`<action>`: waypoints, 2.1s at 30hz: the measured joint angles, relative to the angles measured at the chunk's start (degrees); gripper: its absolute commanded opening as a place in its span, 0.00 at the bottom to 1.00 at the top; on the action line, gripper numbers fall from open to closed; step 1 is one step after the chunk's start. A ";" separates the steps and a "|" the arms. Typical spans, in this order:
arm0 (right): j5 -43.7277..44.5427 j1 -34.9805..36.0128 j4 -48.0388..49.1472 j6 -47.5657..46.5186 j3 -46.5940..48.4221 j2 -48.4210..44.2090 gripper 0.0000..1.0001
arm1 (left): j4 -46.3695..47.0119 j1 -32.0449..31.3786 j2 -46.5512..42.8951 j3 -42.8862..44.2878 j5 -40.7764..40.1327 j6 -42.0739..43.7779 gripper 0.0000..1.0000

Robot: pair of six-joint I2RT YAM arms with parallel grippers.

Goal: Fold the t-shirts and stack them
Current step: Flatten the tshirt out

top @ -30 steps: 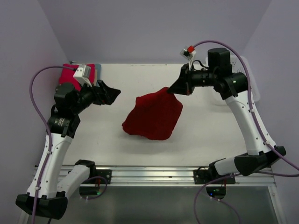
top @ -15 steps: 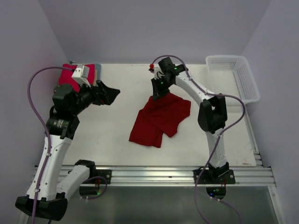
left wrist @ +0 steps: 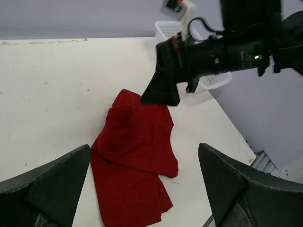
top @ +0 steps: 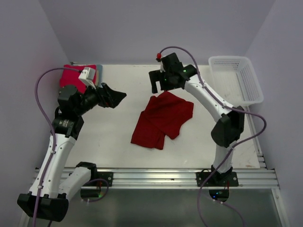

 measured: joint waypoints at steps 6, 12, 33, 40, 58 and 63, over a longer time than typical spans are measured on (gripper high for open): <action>23.67 -0.37 1.66 7.52 -5.01 -16.85 0.99 | 1.01 -7.48 7.93 2.43 -0.96 6.54 1.00; 36.00 -0.46 0.52 9.97 -9.09 -31.63 0.99 | -0.83 -29.44 26.62 11.15 -13.64 17.97 0.98; 40.83 -0.46 -7.58 10.67 -14.80 -48.11 0.99 | -5.99 -49.75 72.83 37.99 -49.09 34.10 0.98; 40.83 -0.44 -8.04 10.54 -16.63 -47.82 0.99 | -6.43 -52.54 78.58 44.78 -53.66 33.88 0.98; 41.03 -0.44 -8.09 10.47 -18.21 -49.40 0.99 | -8.74 -53.53 85.33 50.47 -60.06 28.55 0.34; 41.29 -0.44 -8.13 10.51 -18.40 -51.19 0.97 | -9.35 -53.64 86.64 50.49 -64.41 27.17 0.00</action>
